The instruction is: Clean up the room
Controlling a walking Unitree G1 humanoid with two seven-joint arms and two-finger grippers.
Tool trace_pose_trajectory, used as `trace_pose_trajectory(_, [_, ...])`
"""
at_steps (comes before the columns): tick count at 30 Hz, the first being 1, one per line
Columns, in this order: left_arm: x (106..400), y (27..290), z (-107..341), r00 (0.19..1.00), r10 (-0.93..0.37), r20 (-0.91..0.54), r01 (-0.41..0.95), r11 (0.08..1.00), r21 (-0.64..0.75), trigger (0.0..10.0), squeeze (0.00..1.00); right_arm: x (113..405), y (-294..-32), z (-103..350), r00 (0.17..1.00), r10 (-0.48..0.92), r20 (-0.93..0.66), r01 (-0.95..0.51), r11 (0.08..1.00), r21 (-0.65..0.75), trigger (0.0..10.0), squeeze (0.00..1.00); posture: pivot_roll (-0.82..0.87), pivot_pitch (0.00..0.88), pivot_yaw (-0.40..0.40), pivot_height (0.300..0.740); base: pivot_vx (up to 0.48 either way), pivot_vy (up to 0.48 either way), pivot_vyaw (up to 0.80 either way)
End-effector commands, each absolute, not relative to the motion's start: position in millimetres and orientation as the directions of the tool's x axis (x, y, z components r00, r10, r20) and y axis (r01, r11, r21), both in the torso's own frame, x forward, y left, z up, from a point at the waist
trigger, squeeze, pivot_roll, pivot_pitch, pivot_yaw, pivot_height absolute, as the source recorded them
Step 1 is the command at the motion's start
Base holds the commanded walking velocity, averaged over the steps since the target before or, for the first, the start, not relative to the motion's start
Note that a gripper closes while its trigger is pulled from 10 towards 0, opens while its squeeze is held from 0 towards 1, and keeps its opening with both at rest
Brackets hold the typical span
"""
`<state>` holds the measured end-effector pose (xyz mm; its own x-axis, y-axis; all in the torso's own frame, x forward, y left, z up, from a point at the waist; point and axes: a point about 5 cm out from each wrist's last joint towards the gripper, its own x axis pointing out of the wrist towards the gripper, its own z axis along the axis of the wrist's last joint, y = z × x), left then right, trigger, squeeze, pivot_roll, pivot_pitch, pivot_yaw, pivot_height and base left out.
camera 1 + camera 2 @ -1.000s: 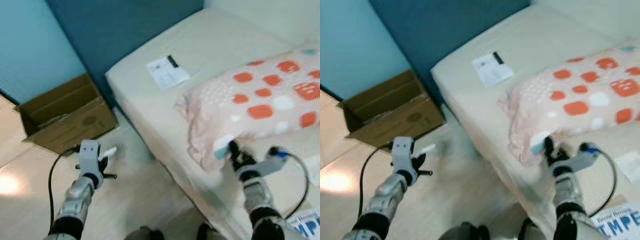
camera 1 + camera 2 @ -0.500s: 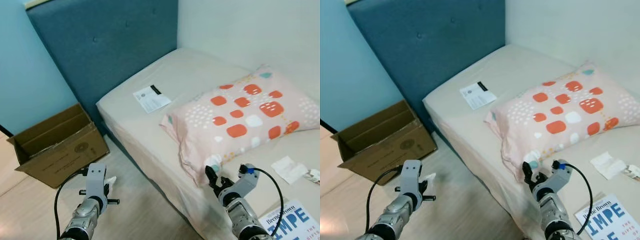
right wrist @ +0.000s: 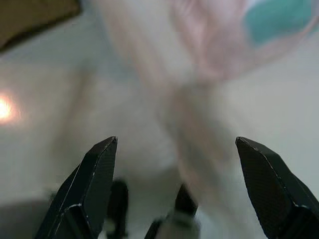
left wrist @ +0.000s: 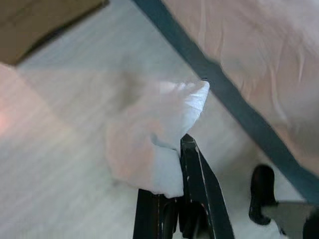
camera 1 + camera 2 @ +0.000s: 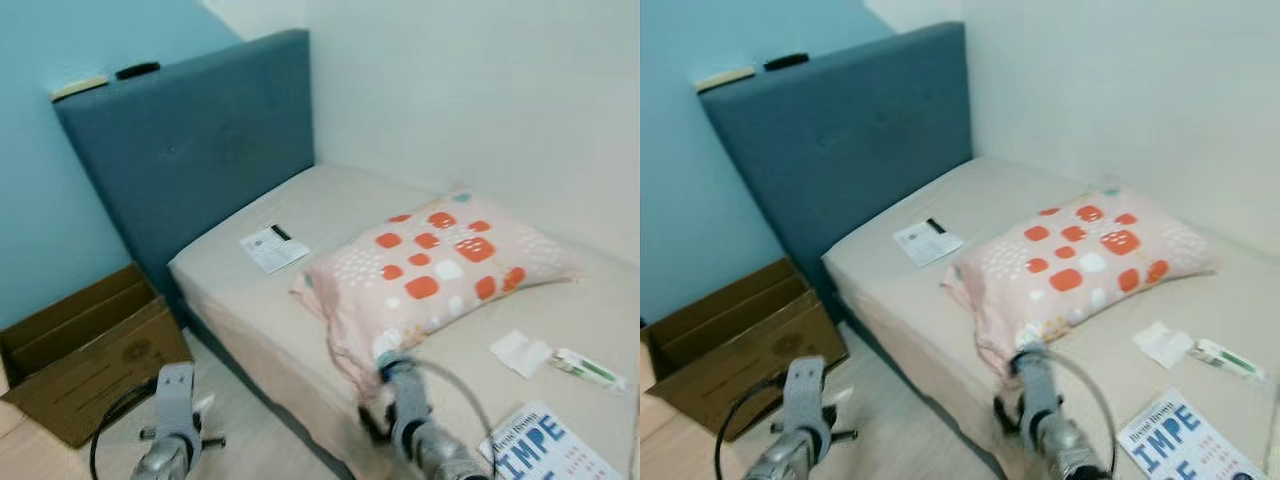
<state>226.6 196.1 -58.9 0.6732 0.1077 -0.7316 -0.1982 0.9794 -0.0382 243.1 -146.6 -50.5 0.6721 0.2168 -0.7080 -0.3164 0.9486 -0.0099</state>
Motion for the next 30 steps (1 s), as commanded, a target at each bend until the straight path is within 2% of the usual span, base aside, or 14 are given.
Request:
trace_pose_trajectory(1, [217.6,199.8,-64.3,0.641,0.127,-0.756,-0.238,0.971,-0.038,10.0,0.0,247.9,-147.8,-47.5,0.676,0.207,-0.707,-0.313,0.95,-0.022,10.0,0.0,-0.16,0.0,0.063,0.74,0.0,0.0,0.0])
trace_pose_trajectory(3, [211.0,201.0,-68.1,0.623,0.132,-0.771,-0.241,0.97,-0.028,10.0,0.0,250.6,-154.7,-45.6,0.68,0.185,-0.709,-0.294,0.955,-0.033,10.0,0.0,-0.16,0.0,0.064,0.74,0.0,0.0,0.0])
trace_pose_trajectory(13, [206.5,200.7,-70.8,0.608,0.139,-0.782,-0.251,0.968,-0.023,10.0,0.0,244.3,-157.6,-50.1,0.658,0.175,-0.732,-0.339,0.937,-0.08,10.0,0.0,-0.16,0.0,0.053,0.74,0.0,0.0,0.0])
trace_pose_trajectory(21, [209.3,201.2,-68.8,0.628,0.133,-0.767,-0.279,0.958,-0.062,10.0,0.0,250.9,-161.7,-44.3,0.691,0.18,-0.7,-0.305,0.951,-0.056,10.0,0.0,-0.17,0.021,0.038,0.74,0.0,0.0,0.0])
trace_pose_trajectory(25, [214.3,203.4,-65.3,0.646,0.138,-0.751,-0.289,0.954,-0.073,10.0,0.0,241.5,-156.4,-50.7,0.669,0.208,-0.714,-0.347,0.936,-0.052,10.0,0.0,-0.16,0.02,0.028,0.74,0.0,0.0,0.0])
trace_pose_trajectory(30, [220.0,204.9,-61.5,0.662,0.152,-0.734,-0.308,0.948,-0.082,10.0,0.0,195.2,-141.4,-78.8,0.551,0.248,-0.797,-0.419,0.908,-0.006,10.0,0.0,-0.13,0.005,-0.012,0.74,0.0,0.0,0.0])
